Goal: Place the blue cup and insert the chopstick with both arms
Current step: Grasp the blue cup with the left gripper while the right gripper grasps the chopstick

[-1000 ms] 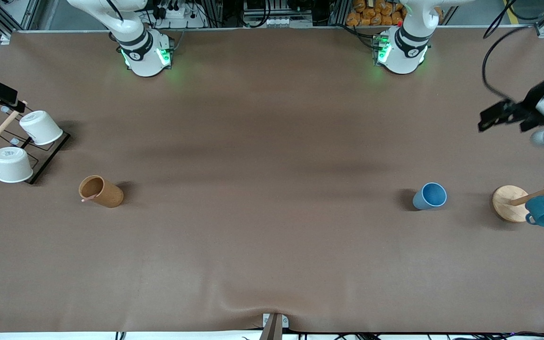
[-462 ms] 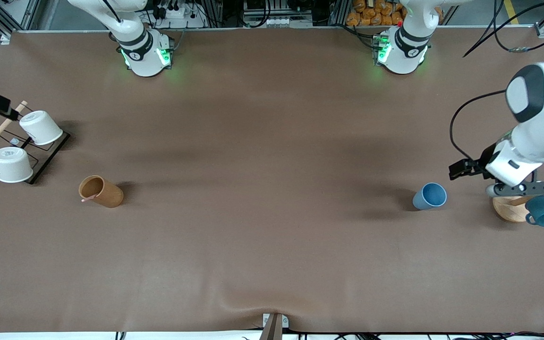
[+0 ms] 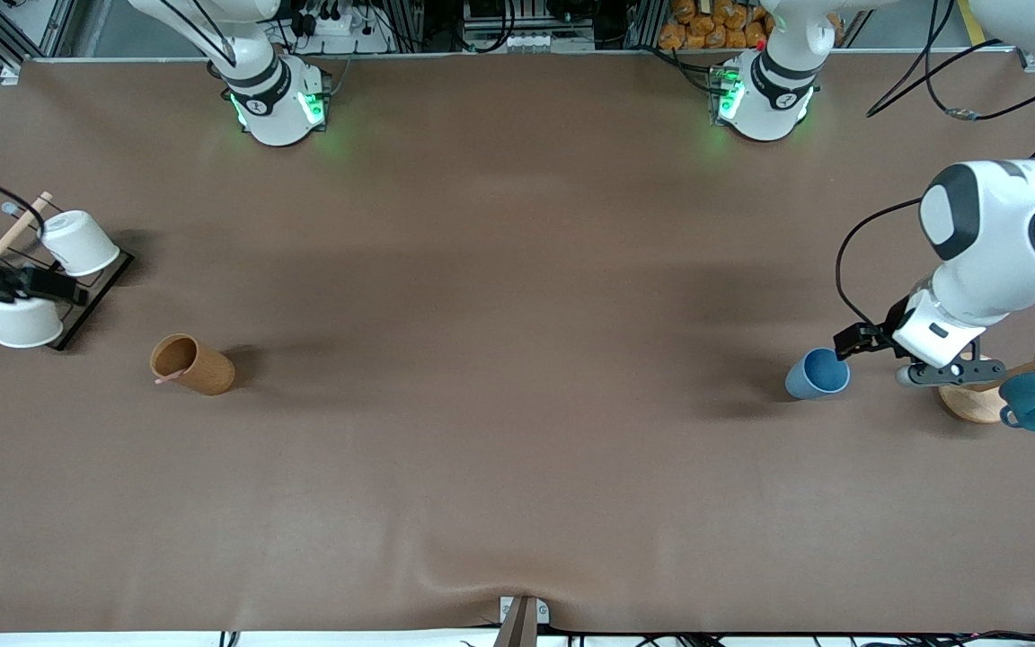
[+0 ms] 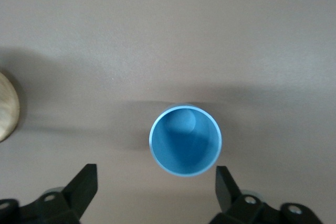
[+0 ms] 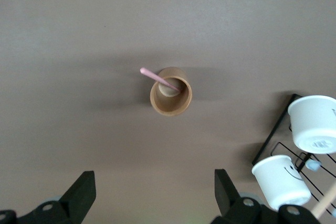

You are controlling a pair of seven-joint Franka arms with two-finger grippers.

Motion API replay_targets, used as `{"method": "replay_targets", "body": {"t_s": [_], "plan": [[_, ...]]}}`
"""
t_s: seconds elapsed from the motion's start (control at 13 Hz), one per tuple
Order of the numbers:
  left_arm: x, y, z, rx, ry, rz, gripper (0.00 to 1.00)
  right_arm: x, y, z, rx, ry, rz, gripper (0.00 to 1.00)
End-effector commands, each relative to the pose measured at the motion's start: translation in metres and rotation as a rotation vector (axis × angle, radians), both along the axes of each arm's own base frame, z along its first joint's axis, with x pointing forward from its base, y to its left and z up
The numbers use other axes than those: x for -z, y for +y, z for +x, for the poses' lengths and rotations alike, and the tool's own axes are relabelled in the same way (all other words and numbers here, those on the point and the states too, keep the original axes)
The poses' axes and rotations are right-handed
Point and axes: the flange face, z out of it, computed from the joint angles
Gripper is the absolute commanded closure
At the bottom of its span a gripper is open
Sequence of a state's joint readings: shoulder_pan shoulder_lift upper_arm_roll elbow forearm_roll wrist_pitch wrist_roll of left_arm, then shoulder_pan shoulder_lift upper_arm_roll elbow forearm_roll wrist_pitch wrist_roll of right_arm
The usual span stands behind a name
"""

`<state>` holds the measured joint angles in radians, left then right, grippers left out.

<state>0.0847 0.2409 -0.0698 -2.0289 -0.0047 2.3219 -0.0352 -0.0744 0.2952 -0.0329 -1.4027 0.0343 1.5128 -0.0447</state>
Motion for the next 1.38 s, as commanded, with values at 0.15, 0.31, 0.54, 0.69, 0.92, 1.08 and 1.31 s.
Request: {"method": "replay_targets", "body": {"t_s": [0.15, 0.31, 0.54, 0.69, 0.92, 1.08, 1.31], "plan": [[0.044, 0.007, 0.006, 0.013, -0.007, 0.008, 0.15, 0.075, 0.005, 0.027, 0.015, -0.002, 0.006, 0.00], [0.058, 0.007, 0.007, 0.013, -0.007, 0.006, 0.28, 0.104, 0.011, 0.037, 0.040, 0.011, -0.001, 0.00], [0.077, 0.007, 0.008, 0.010, -0.006, 0.003, 0.68, 0.126, 0.041, 0.045, 0.083, 0.020, -0.020, 0.00], [0.077, 0.006, 0.009, 0.013, -0.009, 0.003, 1.00, 0.135, 0.058, 0.049, 0.081, 0.016, -0.038, 0.00], [0.079, -0.003, 0.009, 0.030, -0.006, 0.000, 1.00, 0.151, 0.051, 0.054, 0.087, 0.007, -0.044, 0.00], [0.074, -0.020, 0.011, 0.053, -0.015, -0.003, 1.00, 0.159, 0.037, 0.057, 0.083, 0.001, -0.081, 0.00], [0.055, -0.080, 0.008, 0.125, -0.037, -0.019, 1.00, 0.165, 0.038, 0.055, 0.085, 0.018, -0.084, 0.00]]}}
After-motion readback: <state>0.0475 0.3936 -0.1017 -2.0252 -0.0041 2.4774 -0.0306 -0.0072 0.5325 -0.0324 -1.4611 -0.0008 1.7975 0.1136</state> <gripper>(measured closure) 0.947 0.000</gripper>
